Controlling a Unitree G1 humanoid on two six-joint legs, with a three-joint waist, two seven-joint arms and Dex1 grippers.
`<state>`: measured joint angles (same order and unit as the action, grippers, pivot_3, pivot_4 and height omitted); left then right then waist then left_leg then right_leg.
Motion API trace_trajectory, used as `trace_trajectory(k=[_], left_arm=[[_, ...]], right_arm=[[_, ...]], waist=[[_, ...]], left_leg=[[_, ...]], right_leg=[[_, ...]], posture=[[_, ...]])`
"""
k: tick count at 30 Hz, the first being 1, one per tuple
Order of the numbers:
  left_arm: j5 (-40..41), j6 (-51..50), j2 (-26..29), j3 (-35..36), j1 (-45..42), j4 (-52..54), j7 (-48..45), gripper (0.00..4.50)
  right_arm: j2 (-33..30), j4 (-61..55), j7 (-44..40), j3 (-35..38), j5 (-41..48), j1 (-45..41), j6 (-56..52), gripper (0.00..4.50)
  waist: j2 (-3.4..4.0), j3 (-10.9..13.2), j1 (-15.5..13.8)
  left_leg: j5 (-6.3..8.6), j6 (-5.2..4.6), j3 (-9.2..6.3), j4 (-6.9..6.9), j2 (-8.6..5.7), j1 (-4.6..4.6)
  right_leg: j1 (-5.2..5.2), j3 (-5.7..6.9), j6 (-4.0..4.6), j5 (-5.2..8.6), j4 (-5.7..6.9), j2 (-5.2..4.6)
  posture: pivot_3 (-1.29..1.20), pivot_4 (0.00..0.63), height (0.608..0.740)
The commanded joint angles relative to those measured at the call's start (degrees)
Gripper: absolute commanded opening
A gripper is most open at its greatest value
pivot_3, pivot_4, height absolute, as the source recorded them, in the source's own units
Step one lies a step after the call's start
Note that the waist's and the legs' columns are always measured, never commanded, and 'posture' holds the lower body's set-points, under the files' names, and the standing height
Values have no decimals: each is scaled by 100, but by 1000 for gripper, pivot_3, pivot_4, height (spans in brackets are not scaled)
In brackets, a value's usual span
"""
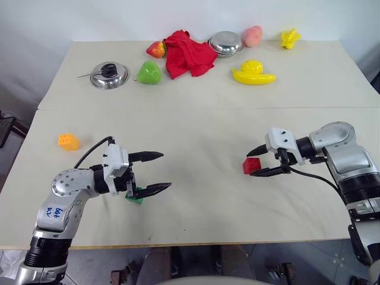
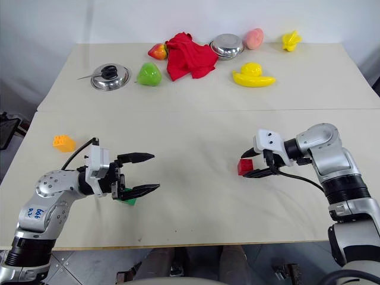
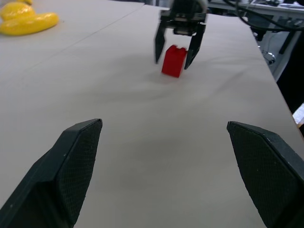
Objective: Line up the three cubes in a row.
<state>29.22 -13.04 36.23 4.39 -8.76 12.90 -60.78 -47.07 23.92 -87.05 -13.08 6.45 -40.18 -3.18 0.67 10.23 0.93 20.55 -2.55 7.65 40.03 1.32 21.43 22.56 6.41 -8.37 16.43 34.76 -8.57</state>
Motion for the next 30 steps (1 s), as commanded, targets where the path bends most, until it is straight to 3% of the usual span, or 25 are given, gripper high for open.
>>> trace_trajectory(k=[1, 7, 10, 17, 24, 30], left_arm=[[122, 171, -61, 205, -87, 13, 33, 4500], [282, 213, 31, 1239, 309, -423, 465, 4500], [280, 496, 112, 2029, 837, -671, 511, 4500], [237, 836, 62, 3273, 2569, -1153, 367, 4500], [208, 1195, 240, 3309, 2993, -1722, -184, 4500], [-57, 1326, 758, 2320, 2374, -1122, -815, 4500]], right_arm=[[-85, 37, -145, 361, 246, -101, 353, 4331], [-324, -767, -456, 1609, 1678, 638, 381, 4477], [-76, -1583, 20, 2244, 2450, 1339, 128, 4477], [528, -3333, 713, 2716, 3205, 3246, -231, 4477], [814, -3717, 811, 2616, 3180, 3842, 58, 4477], [564, -3298, 342, 2703, 2989, 3934, 524, 4477]], waist=[[0, 0, 1], [-2, 1, 0], [-5, 3, 4], [-17, 4, 55], [-34, -3, 8], [-38, -6, -72]], left_leg=[[0, 0, -1, 0, -1, 0], [0, 0, -5, -1, 2, 1], [2, -1, -7, -3, 4, 1], [13, 5, -2, -7, 15, -8], [50, 34, -4, -4, 14, -20], [52, 34, -4, -5, 8, -19]], right_leg=[[0, 0, 0, 0, 0, 0], [0, 4, 1, 0, 0, 0], [-2, 8, 2, 1, -2, 0], [-2, 9, 9, 5, -4, -2], [-1, 3, 20, 9, -20, -26], [1, 21, 34, 9, -14, -68]], posture=[[0, 150, 740], [0, 150, 740], [0, 150, 740], [0, 150, 740], [0, 150, 740], [0, 150, 740]])
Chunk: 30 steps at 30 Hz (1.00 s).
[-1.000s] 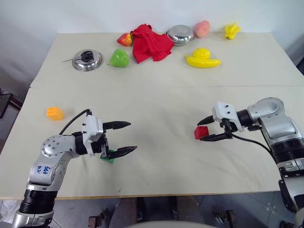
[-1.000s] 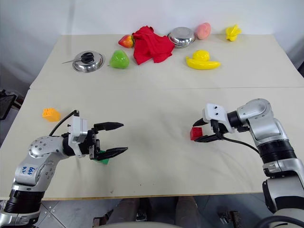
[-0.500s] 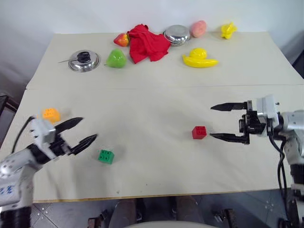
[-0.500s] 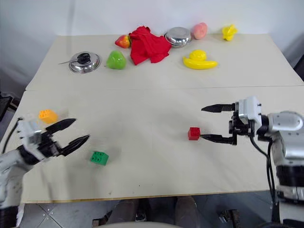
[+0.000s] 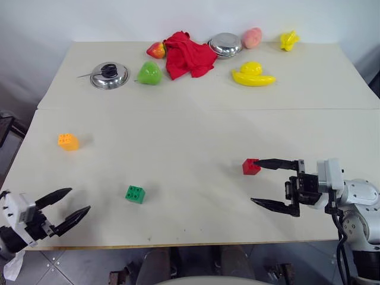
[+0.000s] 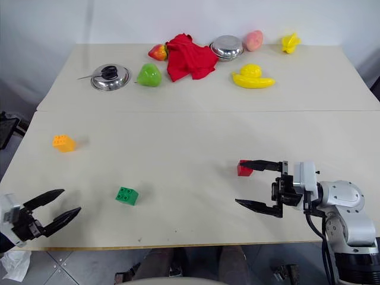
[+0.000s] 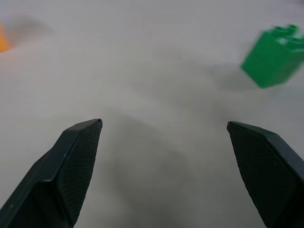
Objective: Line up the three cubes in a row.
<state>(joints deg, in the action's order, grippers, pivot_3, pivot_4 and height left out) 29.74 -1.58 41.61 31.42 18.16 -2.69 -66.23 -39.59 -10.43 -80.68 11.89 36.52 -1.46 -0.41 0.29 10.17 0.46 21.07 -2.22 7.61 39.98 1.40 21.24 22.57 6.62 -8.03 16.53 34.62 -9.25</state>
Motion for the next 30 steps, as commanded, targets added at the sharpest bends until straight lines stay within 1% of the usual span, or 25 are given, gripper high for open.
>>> trace_trajectory(k=[1, 4, 5, 8, 11, 13, 16, 19, 23, 24, 26, 28, 30], left_arm=[[-197, 229, 335, -653, -563, 469, -434, 4500], [-497, 438, 537, -1443, -1378, 248, -894, 4500], [-567, 484, 565, -1645, -1600, 129, -1008, 4500], [-936, 765, 711, -2301, -2132, -365, -1541, 4500], [-1053, 918, 645, -2668, -2645, -859, -1799, 4500], [-1065, 970, 602, -2779, -2853, -1079, -1872, 4500], [-947, 1021, 457, -2818, -3025, -1171, -1884, 3915], [-912, 928, 356, -2875, -3114, -1037, -1879, 3013], [-848, 701, 311, -2980, -3267, -753, -1861, 1703], [-827, 653, 308, -2995, -3296, -701, -1857, 1485], [-711, 367, 258, -3024, -3502, -558, -1779, 1503], [-666, -224, 76, -3180, -4129, -431, -1516, 1503], [-828, -487, -204, -3452, -4747, -458, -1383, 1503]], right_arm=[[-302, 234, -433, 234, -47, 125, 285, 4477], [-559, 430, -678, 350, -91, 338, 369, 4477], [-621, 459, -714, 377, -101, 408, 387, 4477], [-716, 489, -703, 479, -108, 601, 417, 4477], [-752, 465, -561, 583, -158, 737, 416, 4477], [-747, 444, -481, 653, -192, 789, 435, 4477], [-706, 386, -347, 795, -219, 957, 478, 4500], [-690, 425, -281, 927, -278, 1161, 564, 4500], [-680, 484, -250, 1121, -331, 1514, 684, 4500], [-677, 485, -240, 1159, -332, 1580, 699, 4500], [-678, 511, -210, 1261, -343, 1686, 743, 4500], [-703, 590, -161, 1445, -346, 1801, 791, 4500], [-722, 646, -144, 1591, -345, 1891, 818, 4500]], waist=[[0, 0, -49], [1, 0, -54], [1, 0, -39], [1, 0, 8], [1, 1, 60], [0, 1, 68], [0, 1, 67], [0, 1, 57], [0, 1, 6], [0, 1, -13], [0, 1, -34], [-1, 1, -99], [-4, 3, -180]], left_leg=[[-1, -2, 0, 0, -6, -1], [-7, -17, -2, -2, -24, -1], [-17, -36, -3, -3, -28, 0], [-22, -48, 12, -5, -30, -1], [-20, -46, 25, -5, -17, -1], [-20, -45, 27, -2, -3, 1], [-19, -43, 29, 1, 7, 0], [-18, -41, 30, 1, 8, 0], [-18, -41, 30, 3, 8, -1], [-18, -41, 30, 3, 9, -1], [-18, -41, 30, 5, 10, -1], [-18, -42, 29, 9, 8, -1], [-22, -48, 23, 16, 3, 2]], right_leg=[[0, 1, 0, 0, 4, -3], [0, 5, 0, 0, 13, 2], [-1, 8, -1, 0, 17, 4], [0, 12, -4, -2, 35, 12], [1, 10, -5, -2, 28, 37], [2, 9, -5, -2, 25, 49], [2, 6, -5, -2, 25, 57], [2, 4, -5, -2, 25, 57], [2, 2, -5, -2, 25, 58], [2, 2, -5, -2, 25, 59], [2, -1, -5, -2, 26, 59], [1, -4, -6, -3, 28, 59], [-4, -4, -13, -7, 28, 59]], posture=[[0, 150, 740], [0, 150, 740], [0, 150, 740], [0, 150, 740], [0, 150, 740], [0, 150, 740], [0, 150, 740], [0, 150, 740], [0, 150, 740], [0, 150, 740], [0, 150, 740], [0, 150, 740], [0, 150, 740]])
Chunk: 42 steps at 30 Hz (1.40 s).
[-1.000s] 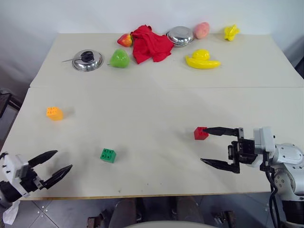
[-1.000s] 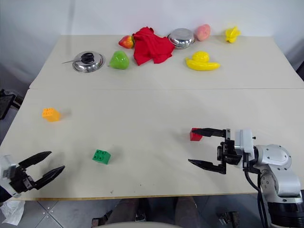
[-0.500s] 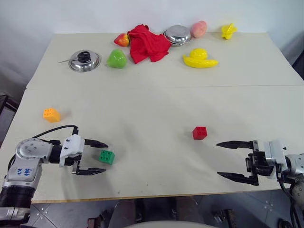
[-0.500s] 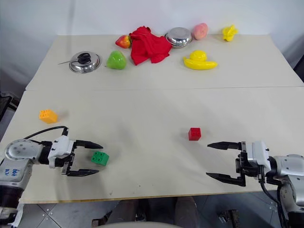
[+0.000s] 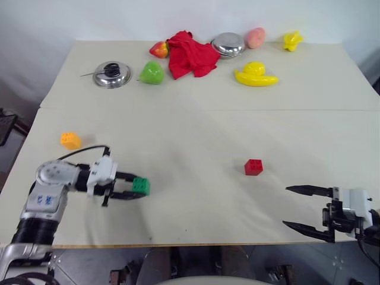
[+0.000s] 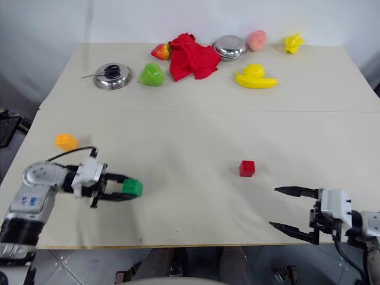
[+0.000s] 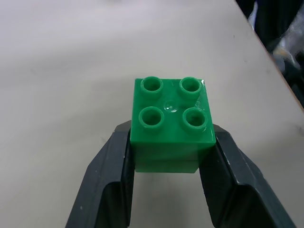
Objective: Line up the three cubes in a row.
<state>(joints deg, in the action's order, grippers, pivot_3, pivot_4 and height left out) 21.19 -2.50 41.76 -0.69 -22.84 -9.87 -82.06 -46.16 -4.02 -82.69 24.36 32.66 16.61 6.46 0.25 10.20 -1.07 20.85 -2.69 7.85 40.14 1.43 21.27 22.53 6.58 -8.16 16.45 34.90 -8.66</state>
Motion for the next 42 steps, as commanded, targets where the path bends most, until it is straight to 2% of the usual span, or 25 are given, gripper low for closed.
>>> trace_trajectory(k=[1, 5, 11, 17, 25, 27, 30, 33, 36, 39, 42], left_arm=[[-65, -512, -347, -385, -875, 224, 244, 1503], [-645, -483, -1243, -1095, -1807, -507, 545, 1503], [-1425, 7, -2113, -1715, -2506, -1887, 885, 1503], [-1765, 113, -2427, -1832, -2681, -2377, 1109, 1503], [-1872, 20, -2545, -1843, -2549, -2248, 1193, 1503], [-1859, -61, -2548, -1842, -2515, -2136, 1165, 2245], [-1744, -118, -2464, -1748, -2445, -1887, 1057, 3117], [-1550, -266, -2136, -1485, -2303, -1511, 952, 4021], [-1274, 3, -1562, -1047, -1969, -1322, 742, 4021], [-537, 346, -987, -237, -1252, -987, 329, 4021], [-1, 515, -752, 700, -483, -639, 700, 4480]], right_arm=[[-67, 17, 47, 388, 43, 116, 141, 4500], [-38, 42, 99, 518, 19, 205, 187, 4500], [28, -61, 333, 571, 51, 226, 166, 4500], [121, -236, 583, 558, 49, 360, 148, 4500], [230, -220, 702, 544, 15, 496, 256, 4500], [240, -177, 707, 522, 6, 486, 282, 4500], [262, -146, 728, 460, 14, 437, 306, 4500], [292, -174, 737, 361, 77, 307, 267, 4500], [318, -251, 750, 194, 159, 45, 144, 4500], [364, -442, 880, -52, 346, -312, -211, 4500], [496, -659, 1103, -311, 453, -727, -469, 4500]], waist=[[-1, -1, -42], [-2, -1, -42], [-10, 4, 4], [-12, 5, -25], [-13, 5, -42], [-13, 5, -37], [-13, 5, -29], [-13, 5, -12], [-11, 4, 73], [-10, 4, 170], [-9, 4, 179]], left_leg=[[-1, -2, 1, 2, -2, 0], [-1, -3, 7, -2, -21, -2], [-3, -3, 15, -8, -34, -1], [-4, -5, 11, -6, -7, 2], [-3, -7, 7, -2, -6, 5], [-3, -7, 7, -2, -5, 5], [-3, -7, 7, -3, -4, 5], [-3, -7, 8, -2, -1, 4], [-4, -6, 13, -2, 5, 1], [-5, 0, 14, -4, 15, -5], [-5, 2, 11, 0, 20, -5]], right_leg=[[-2, -3, -5, -3, -1, 0], [-5, -11, -9, -6, -9, 2], [-1, -10, -11, -6, -22, 13], [0, -11, -13, -8, -24, 8], [-2, -9, -14, -9, -26, 7], [-2, -10, -14, -9, -26, 7], [-1, -9, -14, -8, -26, 7], [-1, -9, -14, -8, -25, 8], [0, -9, -14, -8, -21, 10], [1, -7, -7, -5, -13, 12], [5, -7, -3, -2, -6, 10]], posture=[[0, 150, 740], [0, 150, 740], [0, 150, 740], [0, 150, 740], [0, 150, 740], [0, 150, 740], [0, 150, 740], [0, 150, 740], [0, 150, 740], [0, 150, 740], [0, 150, 740]])
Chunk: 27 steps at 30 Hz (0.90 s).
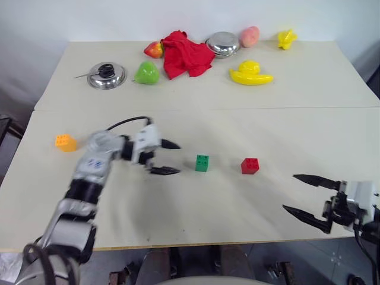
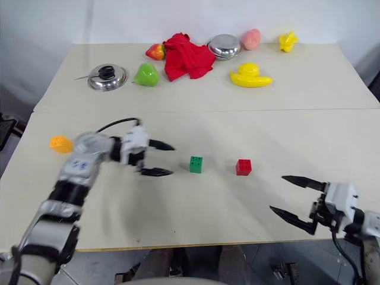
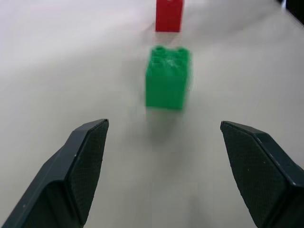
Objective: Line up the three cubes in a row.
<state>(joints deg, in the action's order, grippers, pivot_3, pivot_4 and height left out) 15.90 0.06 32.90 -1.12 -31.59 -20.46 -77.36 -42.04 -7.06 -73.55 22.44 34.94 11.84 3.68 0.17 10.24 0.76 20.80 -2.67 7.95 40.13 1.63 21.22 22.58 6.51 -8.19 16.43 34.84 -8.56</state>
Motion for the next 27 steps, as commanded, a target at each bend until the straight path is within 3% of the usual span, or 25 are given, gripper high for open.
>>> trace_trajectory(k=[1, 4, 9, 13, 15, 18, 22, 27], left_arm=[[549, 365, 206, 999, 718, 606, 426, 4480], [518, 772, 119, 1898, 1961, 1389, 1357, 4480], [566, 775, -595, 3649, 3710, 2093, 3492, 4480], [775, 689, -1052, 4312, 4833, 2331, 4111, 4480], [874, 683, -1275, 4561, 5164, 2382, 4458, 4480], [996, 684, -1603, 4647, 5553, 2594, 4740, 4480], [957, 557, -1714, 4275, 5399, 2884, 5010, 4480], [879, -393, -1463, 3738, 4394, 3344, 5863, 4480]], right_arm=[[144, -411, 196, -207, 208, -368, -149, 4500], [338, -602, 281, -514, 212, -781, -141, 4500], [442, -1020, 228, -1004, 424, -1119, -518, 4500], [462, -1155, 213, -1146, 475, -1315, -607, 4500], [479, -1162, 231, -1157, 458, -1357, -607, 4500], [481, -1166, 262, -1171, 416, -1393, -590, 4500], [432, -1137, 257, -1177, 421, -1440, -639, 4500], [355, -1070, 178, -1199, 443, -1500, -769, 4500]], waist=[[0, 0, -16], [0, 0, -48], [-3, -1, -62], [-20, -6, -74], [-22, -7, -66], [-28, -10, -82], [-30, -11, -136], [-32, -13, -177]], left_leg=[[0, 0, -4, 3, -2, 1], [2, 2, -10, 5, -6, -1], [9, -1, -20, -1, -10, 4], [12, 2, -32, -1, -10, 4], [17, -3, -25, -2, -15, 1], [29, -2, -30, -2, -17, 0], [47, 12, -30, -2, -24, 2], [36, -9, -27, -1, -28, 1]], right_leg=[[-1, -1, 0, 0, 2, -4], [-5, -1, 1, -1, 2, -11], [-8, 3, 1, -1, -10, -19], [-13, 14, 3, 0, -13, -23], [-12, 11, 4, -1, -24, -70], [-11, 19, 10, 3, -35, -80], [-11, 30, 10, 3, -36, -87], [-11, 29, 9, 2, -27, -85]], posture=[[0, 150, 740], [0, 150, 740], [0, 150, 740], [0, 150, 740], [0, 150, 740], [0, 150, 740], [0, 150, 740], [0, 150, 740]])
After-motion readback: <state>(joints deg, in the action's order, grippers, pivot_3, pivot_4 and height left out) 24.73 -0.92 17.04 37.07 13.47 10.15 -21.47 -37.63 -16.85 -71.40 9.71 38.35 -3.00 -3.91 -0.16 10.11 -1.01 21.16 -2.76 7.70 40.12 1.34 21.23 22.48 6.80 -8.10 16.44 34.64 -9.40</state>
